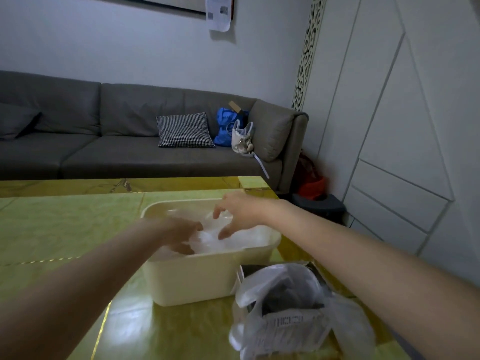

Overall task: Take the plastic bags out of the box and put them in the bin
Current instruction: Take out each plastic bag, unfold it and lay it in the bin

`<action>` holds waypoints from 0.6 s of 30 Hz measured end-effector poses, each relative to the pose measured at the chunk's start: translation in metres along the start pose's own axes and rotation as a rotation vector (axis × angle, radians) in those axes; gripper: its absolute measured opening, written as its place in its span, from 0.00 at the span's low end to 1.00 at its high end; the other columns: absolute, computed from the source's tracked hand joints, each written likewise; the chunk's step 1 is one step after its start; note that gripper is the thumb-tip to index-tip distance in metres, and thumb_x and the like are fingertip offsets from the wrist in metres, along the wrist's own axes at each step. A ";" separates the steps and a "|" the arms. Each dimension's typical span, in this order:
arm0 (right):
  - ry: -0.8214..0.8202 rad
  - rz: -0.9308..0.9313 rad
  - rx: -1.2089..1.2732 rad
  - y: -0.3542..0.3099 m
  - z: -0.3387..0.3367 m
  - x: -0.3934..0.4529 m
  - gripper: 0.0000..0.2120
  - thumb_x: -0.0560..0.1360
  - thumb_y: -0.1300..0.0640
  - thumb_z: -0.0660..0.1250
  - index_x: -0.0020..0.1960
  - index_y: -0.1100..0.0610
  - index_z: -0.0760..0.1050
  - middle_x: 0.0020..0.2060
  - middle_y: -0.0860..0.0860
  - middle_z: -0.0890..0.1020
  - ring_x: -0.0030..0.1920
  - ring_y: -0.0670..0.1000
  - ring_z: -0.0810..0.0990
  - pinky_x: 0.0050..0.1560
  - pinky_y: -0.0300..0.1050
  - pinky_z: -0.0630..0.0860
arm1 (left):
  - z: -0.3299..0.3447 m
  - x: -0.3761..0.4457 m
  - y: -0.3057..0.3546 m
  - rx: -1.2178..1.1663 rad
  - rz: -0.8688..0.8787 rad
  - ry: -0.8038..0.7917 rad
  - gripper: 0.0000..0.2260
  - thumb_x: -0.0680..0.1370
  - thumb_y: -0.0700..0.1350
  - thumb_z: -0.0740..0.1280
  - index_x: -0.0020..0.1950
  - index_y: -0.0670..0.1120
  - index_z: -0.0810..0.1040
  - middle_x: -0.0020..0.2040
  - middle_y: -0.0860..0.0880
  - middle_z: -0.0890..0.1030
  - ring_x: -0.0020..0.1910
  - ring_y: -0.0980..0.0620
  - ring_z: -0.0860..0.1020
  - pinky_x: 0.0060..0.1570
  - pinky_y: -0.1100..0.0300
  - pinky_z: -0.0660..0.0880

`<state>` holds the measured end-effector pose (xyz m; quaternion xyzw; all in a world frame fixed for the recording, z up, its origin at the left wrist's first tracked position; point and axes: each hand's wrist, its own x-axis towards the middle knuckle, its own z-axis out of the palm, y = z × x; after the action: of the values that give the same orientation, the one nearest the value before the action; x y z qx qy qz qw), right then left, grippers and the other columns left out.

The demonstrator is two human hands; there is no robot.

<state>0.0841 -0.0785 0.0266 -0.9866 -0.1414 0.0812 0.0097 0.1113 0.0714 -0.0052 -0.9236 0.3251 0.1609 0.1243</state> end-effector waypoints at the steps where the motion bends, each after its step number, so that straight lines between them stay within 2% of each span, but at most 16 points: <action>1: -0.102 0.028 -0.004 0.000 0.004 0.003 0.28 0.73 0.50 0.71 0.70 0.53 0.67 0.66 0.53 0.68 0.64 0.56 0.68 0.60 0.51 0.70 | 0.003 0.001 0.000 -0.011 -0.009 -0.011 0.23 0.80 0.44 0.60 0.74 0.45 0.59 0.67 0.46 0.68 0.67 0.46 0.68 0.64 0.59 0.67; 2: -0.187 0.071 -0.025 0.001 0.009 0.006 0.31 0.73 0.51 0.70 0.72 0.53 0.63 0.68 0.53 0.68 0.64 0.57 0.69 0.60 0.51 0.71 | 0.006 0.002 0.000 -0.128 -0.071 -0.012 0.23 0.80 0.45 0.59 0.74 0.46 0.59 0.70 0.46 0.65 0.69 0.46 0.66 0.66 0.58 0.64; 4: -0.308 0.154 -0.060 0.003 0.016 0.008 0.31 0.75 0.52 0.68 0.74 0.55 0.60 0.68 0.54 0.69 0.65 0.57 0.71 0.62 0.51 0.72 | 0.008 -0.001 -0.004 -0.266 -0.123 -0.052 0.22 0.80 0.45 0.59 0.74 0.45 0.61 0.71 0.45 0.66 0.68 0.47 0.67 0.63 0.60 0.64; 6: -0.309 0.173 0.001 0.006 0.019 0.006 0.30 0.76 0.53 0.67 0.74 0.55 0.60 0.68 0.54 0.69 0.63 0.57 0.72 0.62 0.51 0.73 | 0.005 -0.006 -0.012 -0.377 -0.146 -0.066 0.24 0.79 0.48 0.62 0.74 0.47 0.60 0.71 0.47 0.65 0.68 0.48 0.67 0.66 0.60 0.64; 8: -0.242 0.174 0.108 0.011 0.012 -0.004 0.30 0.75 0.52 0.68 0.74 0.55 0.61 0.68 0.53 0.69 0.64 0.57 0.72 0.62 0.49 0.72 | -0.003 -0.018 -0.020 -0.457 -0.130 -0.025 0.29 0.75 0.51 0.68 0.73 0.50 0.60 0.71 0.49 0.66 0.68 0.49 0.68 0.66 0.59 0.65; 10: -0.116 0.129 0.154 0.015 -0.002 -0.022 0.26 0.75 0.51 0.69 0.69 0.56 0.67 0.65 0.52 0.72 0.63 0.55 0.72 0.59 0.46 0.70 | -0.014 -0.035 -0.023 -0.598 -0.092 0.066 0.28 0.72 0.51 0.71 0.70 0.52 0.66 0.68 0.51 0.69 0.66 0.50 0.70 0.66 0.57 0.66; 11: -0.037 0.106 0.175 0.016 -0.010 -0.032 0.21 0.75 0.51 0.68 0.66 0.57 0.71 0.62 0.52 0.75 0.59 0.53 0.75 0.56 0.45 0.72 | -0.020 -0.044 -0.022 -0.659 -0.070 0.127 0.25 0.72 0.50 0.71 0.68 0.51 0.69 0.66 0.52 0.71 0.64 0.51 0.71 0.65 0.56 0.67; 13: 0.061 0.102 0.280 0.016 -0.025 -0.055 0.12 0.77 0.51 0.65 0.55 0.59 0.78 0.51 0.53 0.81 0.46 0.49 0.80 0.46 0.42 0.75 | -0.028 -0.057 -0.014 -0.736 -0.012 0.285 0.17 0.73 0.46 0.70 0.62 0.49 0.74 0.61 0.49 0.75 0.58 0.51 0.75 0.60 0.57 0.71; 15: -0.018 0.125 0.359 0.016 -0.036 -0.078 0.14 0.78 0.49 0.64 0.45 0.59 0.81 0.39 0.51 0.83 0.36 0.47 0.78 0.36 0.38 0.75 | -0.035 -0.063 0.001 -0.703 0.030 0.410 0.11 0.75 0.42 0.67 0.57 0.46 0.77 0.55 0.47 0.79 0.50 0.53 0.78 0.53 0.60 0.74; 16: -0.104 0.147 0.354 0.014 -0.039 -0.089 0.16 0.77 0.46 0.64 0.44 0.59 0.81 0.37 0.50 0.82 0.34 0.47 0.77 0.35 0.38 0.74 | -0.038 -0.066 0.012 -0.685 0.053 0.415 0.10 0.76 0.42 0.66 0.57 0.45 0.78 0.51 0.48 0.80 0.45 0.54 0.78 0.48 0.63 0.75; 18: -0.272 0.212 0.285 0.010 -0.039 -0.108 0.19 0.76 0.43 0.64 0.46 0.60 0.80 0.39 0.51 0.81 0.37 0.49 0.77 0.35 0.38 0.74 | -0.042 -0.073 0.037 -0.729 0.085 0.333 0.10 0.78 0.41 0.63 0.58 0.44 0.78 0.48 0.48 0.80 0.41 0.56 0.77 0.41 0.69 0.74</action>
<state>-0.0088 -0.1182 0.0813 -0.9646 -0.0238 0.2332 0.1212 0.0430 0.0699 0.0559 -0.9064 0.3002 0.1189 -0.2726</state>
